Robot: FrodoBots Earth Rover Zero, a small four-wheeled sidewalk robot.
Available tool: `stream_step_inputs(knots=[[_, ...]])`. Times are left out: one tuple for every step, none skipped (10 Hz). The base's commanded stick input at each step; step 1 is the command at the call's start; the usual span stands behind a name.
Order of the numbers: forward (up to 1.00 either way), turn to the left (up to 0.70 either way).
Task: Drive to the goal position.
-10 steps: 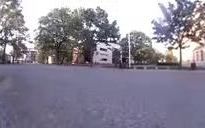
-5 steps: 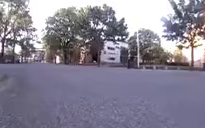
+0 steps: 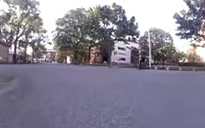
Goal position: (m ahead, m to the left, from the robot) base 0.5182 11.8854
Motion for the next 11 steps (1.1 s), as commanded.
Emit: stream_step_inputs(knots=[[0.70,0.35],[0.70,0.24],[0.70,0.03],[0.70,0.00],[0.70,0.00],[0.70,0.00],[0.70,0.00],[0.70,0.00],[0.70,0.00],[0.70,0.00],[0.70,0.00]])
